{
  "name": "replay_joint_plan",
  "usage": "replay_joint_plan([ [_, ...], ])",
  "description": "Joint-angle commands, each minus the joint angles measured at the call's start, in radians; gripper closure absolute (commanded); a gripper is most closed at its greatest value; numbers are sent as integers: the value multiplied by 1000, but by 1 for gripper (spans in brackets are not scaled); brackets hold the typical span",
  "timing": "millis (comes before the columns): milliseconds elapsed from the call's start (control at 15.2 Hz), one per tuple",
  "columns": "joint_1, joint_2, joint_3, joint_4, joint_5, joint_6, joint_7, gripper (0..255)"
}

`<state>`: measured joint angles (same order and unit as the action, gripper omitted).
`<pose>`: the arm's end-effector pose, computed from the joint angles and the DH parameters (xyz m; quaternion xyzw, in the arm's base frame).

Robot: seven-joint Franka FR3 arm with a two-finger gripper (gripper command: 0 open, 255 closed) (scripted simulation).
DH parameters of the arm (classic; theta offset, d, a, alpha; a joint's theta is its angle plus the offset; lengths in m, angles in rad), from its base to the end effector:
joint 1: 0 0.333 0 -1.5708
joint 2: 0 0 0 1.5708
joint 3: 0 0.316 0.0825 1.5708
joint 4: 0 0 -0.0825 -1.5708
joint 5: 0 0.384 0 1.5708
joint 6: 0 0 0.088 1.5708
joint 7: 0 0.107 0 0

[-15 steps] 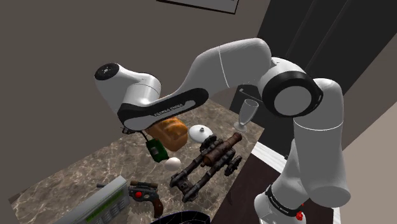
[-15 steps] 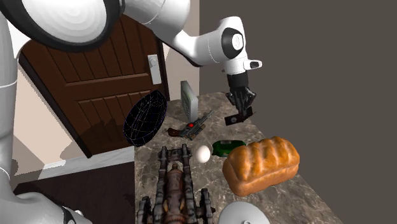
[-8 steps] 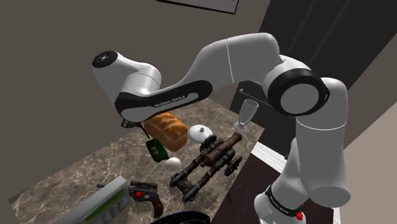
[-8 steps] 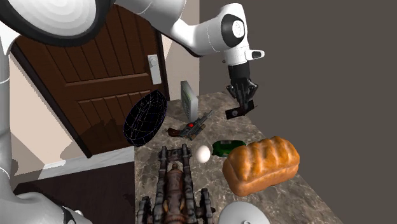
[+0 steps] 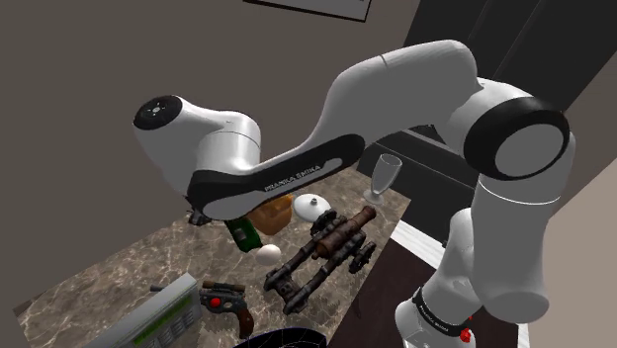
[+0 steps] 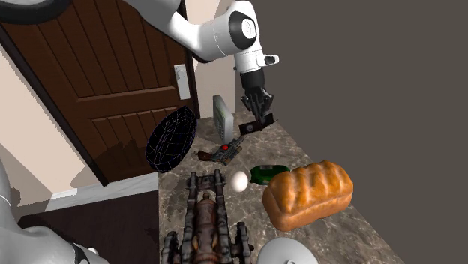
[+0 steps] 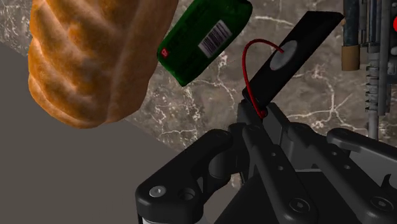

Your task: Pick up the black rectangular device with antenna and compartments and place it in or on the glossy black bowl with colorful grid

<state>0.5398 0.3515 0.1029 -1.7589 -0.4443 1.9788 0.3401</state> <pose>0.5270 0.3543 0.3625 0.9510 0.2445 0.0296 0.1868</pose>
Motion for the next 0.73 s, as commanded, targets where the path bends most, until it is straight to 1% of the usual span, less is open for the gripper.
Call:
replay_joint_plan([
  [0,22,-33,14,-42,3,-6,38,255],
  [330,81,-100,57,-130,17,-21,135,255],
  [660,142,-147,104,-188,38,-45,232,255],
])
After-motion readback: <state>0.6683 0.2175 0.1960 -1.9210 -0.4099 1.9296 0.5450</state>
